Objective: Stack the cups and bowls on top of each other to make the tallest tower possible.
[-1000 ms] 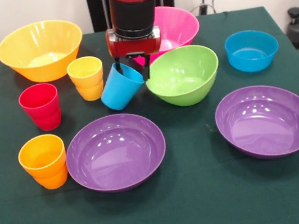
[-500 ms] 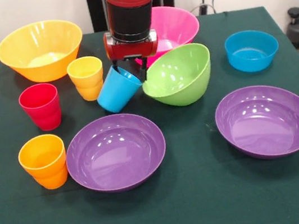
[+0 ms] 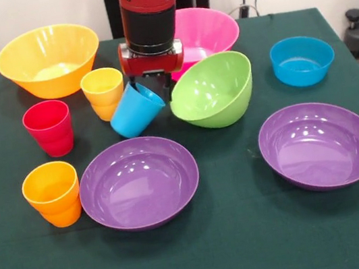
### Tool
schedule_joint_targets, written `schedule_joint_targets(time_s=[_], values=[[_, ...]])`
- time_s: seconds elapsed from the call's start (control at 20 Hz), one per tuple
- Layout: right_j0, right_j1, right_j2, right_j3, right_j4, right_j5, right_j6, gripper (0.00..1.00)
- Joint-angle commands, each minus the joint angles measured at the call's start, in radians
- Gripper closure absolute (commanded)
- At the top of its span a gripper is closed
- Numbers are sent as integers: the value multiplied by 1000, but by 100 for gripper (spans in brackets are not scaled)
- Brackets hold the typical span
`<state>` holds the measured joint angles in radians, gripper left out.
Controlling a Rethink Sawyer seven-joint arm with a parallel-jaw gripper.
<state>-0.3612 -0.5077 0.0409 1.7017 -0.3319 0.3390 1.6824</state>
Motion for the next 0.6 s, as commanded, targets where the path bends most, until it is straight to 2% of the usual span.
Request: schedule_joint_targets(time_s=[0.05, 0.6], values=[[-16, -3, 122, -70, -49, 93, -77, 0], [-27, 6, 155, -138, -41, 179, -106, 0]])
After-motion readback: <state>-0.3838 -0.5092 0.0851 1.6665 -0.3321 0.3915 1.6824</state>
